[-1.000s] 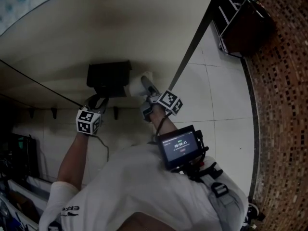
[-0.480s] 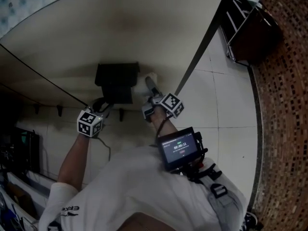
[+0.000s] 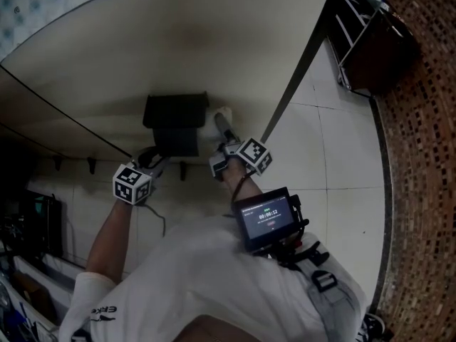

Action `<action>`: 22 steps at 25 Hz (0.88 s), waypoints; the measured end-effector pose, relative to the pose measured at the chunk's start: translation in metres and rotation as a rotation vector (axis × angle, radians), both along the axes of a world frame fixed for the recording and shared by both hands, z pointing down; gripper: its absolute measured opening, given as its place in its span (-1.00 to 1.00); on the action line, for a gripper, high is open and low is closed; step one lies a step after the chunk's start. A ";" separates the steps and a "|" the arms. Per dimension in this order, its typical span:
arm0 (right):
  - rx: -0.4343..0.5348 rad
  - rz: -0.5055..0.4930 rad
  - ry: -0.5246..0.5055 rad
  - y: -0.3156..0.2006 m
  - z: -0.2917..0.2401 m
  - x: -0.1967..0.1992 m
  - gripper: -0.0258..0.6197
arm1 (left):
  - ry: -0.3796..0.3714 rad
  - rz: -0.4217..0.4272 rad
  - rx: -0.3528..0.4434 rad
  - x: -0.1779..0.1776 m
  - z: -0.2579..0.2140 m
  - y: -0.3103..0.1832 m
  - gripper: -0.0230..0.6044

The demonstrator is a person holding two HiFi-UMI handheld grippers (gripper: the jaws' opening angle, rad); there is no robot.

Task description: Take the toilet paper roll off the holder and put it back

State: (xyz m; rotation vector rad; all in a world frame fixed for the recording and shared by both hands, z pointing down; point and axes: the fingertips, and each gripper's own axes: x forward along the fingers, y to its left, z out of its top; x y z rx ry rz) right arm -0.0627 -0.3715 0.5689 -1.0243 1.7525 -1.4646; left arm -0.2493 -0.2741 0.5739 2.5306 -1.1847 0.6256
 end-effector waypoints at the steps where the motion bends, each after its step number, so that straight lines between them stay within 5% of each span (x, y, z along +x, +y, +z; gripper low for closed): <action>1: 0.002 -0.010 0.007 0.001 -0.001 -0.004 0.54 | -0.001 0.001 0.000 0.000 0.000 0.000 -0.44; 22: 0.035 -0.258 0.036 0.010 0.007 -0.059 0.55 | -0.009 0.019 -0.004 0.008 -0.003 0.011 -0.43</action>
